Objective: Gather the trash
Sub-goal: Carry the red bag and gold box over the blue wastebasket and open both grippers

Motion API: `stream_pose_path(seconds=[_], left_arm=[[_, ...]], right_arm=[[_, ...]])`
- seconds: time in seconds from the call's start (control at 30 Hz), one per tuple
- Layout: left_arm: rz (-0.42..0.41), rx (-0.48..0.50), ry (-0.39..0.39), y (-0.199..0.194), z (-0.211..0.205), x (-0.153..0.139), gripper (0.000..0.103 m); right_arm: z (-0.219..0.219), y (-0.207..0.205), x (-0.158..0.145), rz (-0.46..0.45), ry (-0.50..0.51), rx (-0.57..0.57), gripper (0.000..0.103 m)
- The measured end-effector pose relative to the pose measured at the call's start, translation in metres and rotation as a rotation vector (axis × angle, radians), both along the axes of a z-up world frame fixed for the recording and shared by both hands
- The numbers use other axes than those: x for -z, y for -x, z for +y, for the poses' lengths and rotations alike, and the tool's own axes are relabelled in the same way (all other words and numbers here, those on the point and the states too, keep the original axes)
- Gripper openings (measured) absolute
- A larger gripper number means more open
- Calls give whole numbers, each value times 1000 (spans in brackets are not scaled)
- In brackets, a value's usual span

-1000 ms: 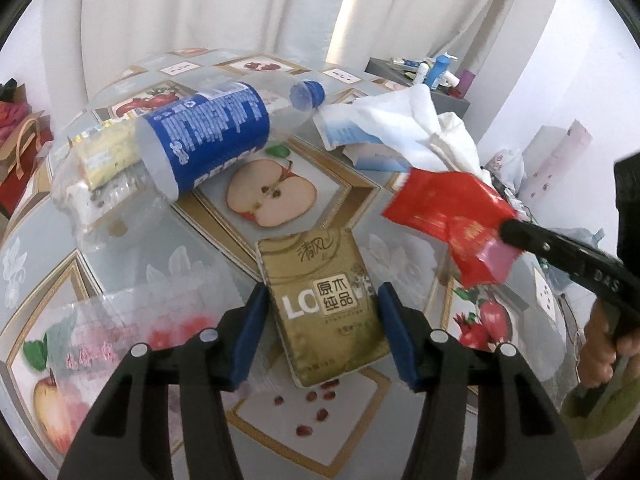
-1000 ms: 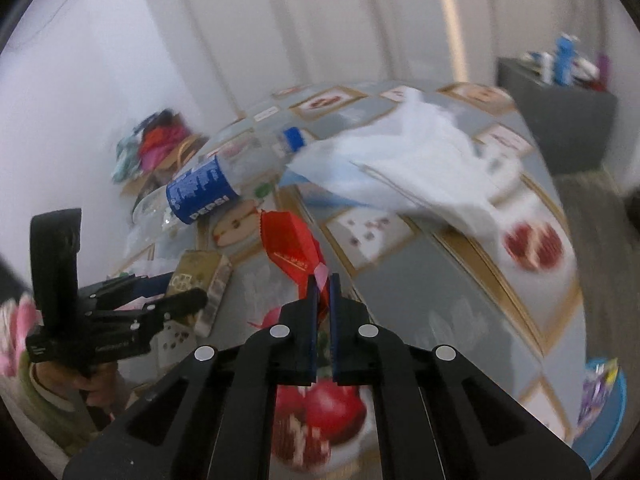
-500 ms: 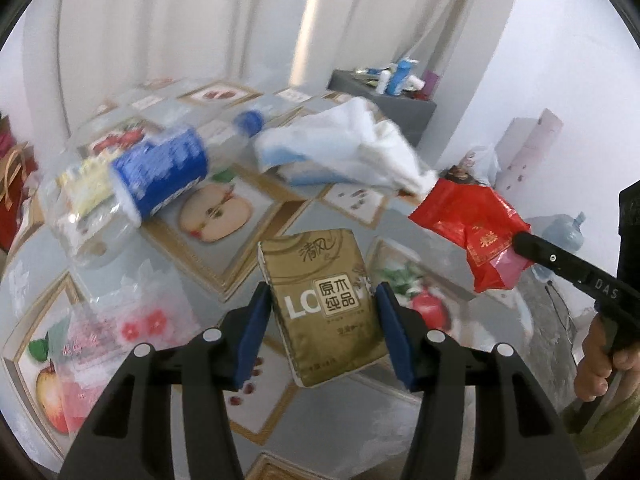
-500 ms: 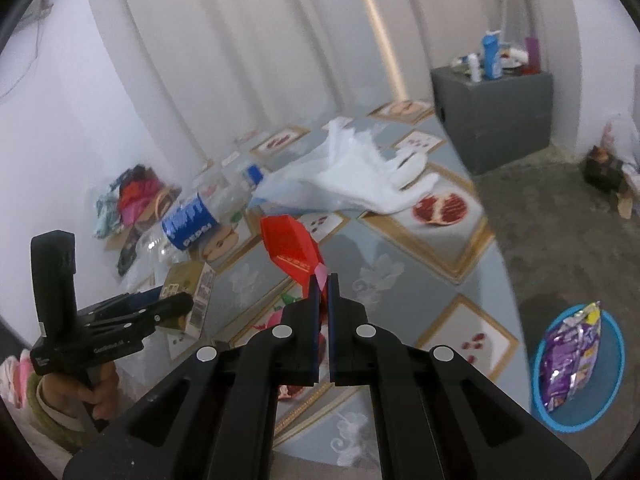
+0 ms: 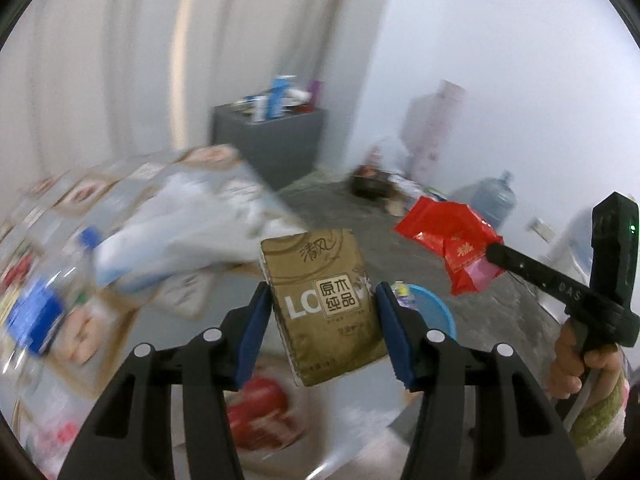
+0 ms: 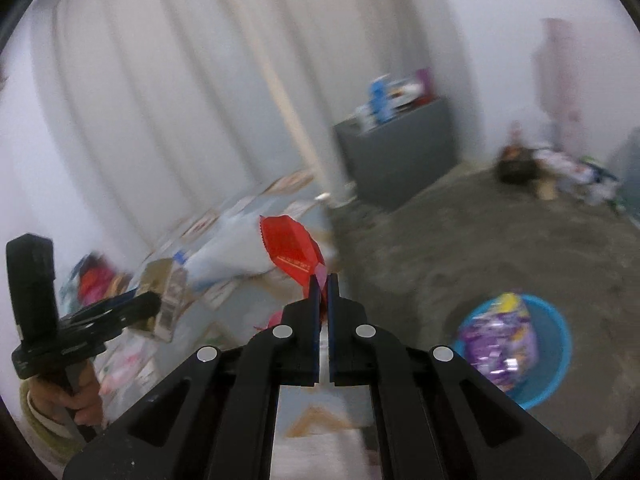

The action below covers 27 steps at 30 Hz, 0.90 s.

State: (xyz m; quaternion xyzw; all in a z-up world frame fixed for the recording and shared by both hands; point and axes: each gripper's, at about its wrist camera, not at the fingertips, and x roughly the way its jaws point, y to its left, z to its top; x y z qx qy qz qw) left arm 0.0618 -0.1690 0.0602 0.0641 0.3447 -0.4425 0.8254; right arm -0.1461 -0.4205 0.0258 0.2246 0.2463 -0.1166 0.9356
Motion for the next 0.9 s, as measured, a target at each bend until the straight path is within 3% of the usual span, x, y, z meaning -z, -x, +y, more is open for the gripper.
stream_pose_path(seconds=[0.27,0.67,0.73,0.77,0.83,0.9], left_arm=[[93,254,-67,26,-122,23,52],[172,434,-302,58,-292,113,53],[182,451,-334,59,-316,132,57],[188,458,-357,58,-326,142,65],[186,450,-406,55,-345,161,73],[183,423,-420,51,-355,169,73]], right_arm=[[-75,67,39,80,-29,304,1],[-174,65,160,234,-352,531,3],[-190,63,183,234,-414,562,8],[-199,59,197,248,-443,561,15],[-209,54,221,287,-500,564,32],[-211,51,236,321,-526,578,32]])
